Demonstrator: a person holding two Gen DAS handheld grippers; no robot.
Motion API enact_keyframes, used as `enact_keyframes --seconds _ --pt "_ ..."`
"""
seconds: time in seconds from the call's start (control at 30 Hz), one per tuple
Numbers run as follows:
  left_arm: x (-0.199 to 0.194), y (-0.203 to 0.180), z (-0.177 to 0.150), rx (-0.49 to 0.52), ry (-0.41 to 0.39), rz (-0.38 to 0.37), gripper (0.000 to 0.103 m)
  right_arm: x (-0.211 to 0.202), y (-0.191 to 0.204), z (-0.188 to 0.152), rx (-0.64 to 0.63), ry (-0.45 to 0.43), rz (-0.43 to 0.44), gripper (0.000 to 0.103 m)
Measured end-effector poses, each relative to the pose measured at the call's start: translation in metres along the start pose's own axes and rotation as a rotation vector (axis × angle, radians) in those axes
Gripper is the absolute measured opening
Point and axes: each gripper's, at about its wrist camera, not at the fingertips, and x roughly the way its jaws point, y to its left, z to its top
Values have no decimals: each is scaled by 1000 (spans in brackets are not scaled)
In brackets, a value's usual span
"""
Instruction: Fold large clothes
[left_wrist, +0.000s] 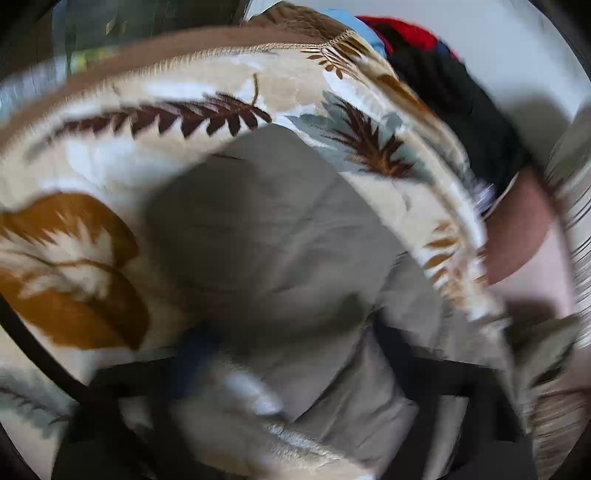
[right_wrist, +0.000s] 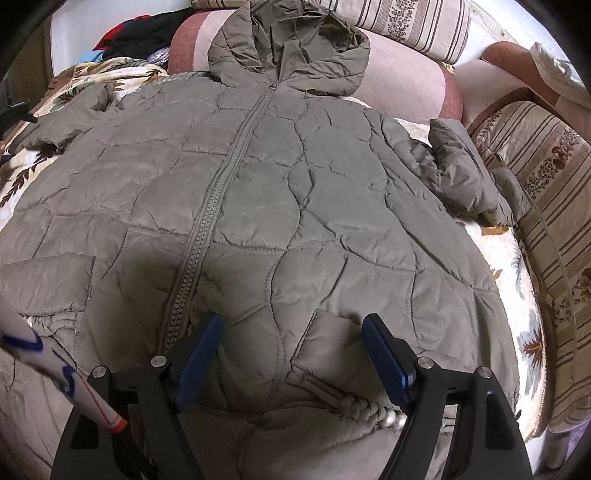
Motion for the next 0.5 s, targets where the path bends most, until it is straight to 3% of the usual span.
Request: enact_keyframes --seconds 0.03,0.13,0.33,0.5 --pt "-1 -6 -1 23 17 25 19 0 -1 0 1 -3 5 83" --pt "-27 -27 -7 72 -29 39 13 -4 -5 -1 11 -14 26 80" --pt "-107 -115 -51 275 -94 -148 11 -26 -21 1 57 -102 69 76" --pt "-141 -207 -128 466 -28 -344 11 -34 -39 -5 115 -121 81 76"
